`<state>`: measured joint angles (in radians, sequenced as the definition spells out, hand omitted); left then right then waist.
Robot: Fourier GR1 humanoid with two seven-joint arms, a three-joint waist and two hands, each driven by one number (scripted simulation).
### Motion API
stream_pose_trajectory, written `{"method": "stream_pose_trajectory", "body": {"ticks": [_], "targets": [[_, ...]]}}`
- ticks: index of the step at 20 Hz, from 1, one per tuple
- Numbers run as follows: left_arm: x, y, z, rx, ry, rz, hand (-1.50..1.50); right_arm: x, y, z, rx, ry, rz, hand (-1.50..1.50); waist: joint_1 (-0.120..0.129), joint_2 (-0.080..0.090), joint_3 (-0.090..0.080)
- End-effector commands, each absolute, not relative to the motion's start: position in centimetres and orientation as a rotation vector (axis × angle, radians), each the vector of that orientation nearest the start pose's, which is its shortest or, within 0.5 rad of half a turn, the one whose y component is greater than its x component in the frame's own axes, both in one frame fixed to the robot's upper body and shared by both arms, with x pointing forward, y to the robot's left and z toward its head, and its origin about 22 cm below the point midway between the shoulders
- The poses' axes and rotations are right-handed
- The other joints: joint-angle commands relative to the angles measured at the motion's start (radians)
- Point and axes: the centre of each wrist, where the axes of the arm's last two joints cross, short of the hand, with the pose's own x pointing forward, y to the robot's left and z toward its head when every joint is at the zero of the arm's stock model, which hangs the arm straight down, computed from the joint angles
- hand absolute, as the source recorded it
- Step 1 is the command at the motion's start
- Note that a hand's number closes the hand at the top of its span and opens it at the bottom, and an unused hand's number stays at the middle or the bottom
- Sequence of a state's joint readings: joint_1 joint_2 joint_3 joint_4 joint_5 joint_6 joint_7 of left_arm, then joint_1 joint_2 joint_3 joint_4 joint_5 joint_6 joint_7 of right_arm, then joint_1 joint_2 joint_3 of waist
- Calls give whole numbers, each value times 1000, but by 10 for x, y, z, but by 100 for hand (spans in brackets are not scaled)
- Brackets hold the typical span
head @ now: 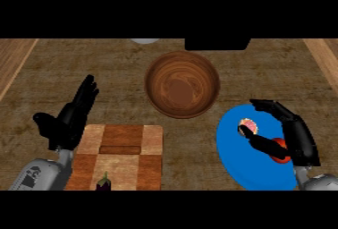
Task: Pick the cupcake from the plate and place it in the bowl
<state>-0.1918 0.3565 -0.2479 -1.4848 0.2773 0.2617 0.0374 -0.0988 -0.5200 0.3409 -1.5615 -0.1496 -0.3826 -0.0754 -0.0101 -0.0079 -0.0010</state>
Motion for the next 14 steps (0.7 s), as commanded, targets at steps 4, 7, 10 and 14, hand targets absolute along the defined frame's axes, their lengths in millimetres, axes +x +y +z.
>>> {"method": "stream_pose_trajectory", "body": {"ticks": [4,7,10,14], "targets": [[278,224,35,61,-1591,-97,0,209,-241,38,-360,-1911,155,-150,-2,4,1],[288,218,39,78,-1594,-96,0,216,-260,61,-463,-1904,211,-150,1,6,1],[271,220,28,91,-1579,-117,0,219,-273,98,-585,-1822,274,-150,3,5,-1],[276,218,19,77,-1587,-124,0,221,-266,136,-615,-1681,314,-150,4,7,-1]]}}
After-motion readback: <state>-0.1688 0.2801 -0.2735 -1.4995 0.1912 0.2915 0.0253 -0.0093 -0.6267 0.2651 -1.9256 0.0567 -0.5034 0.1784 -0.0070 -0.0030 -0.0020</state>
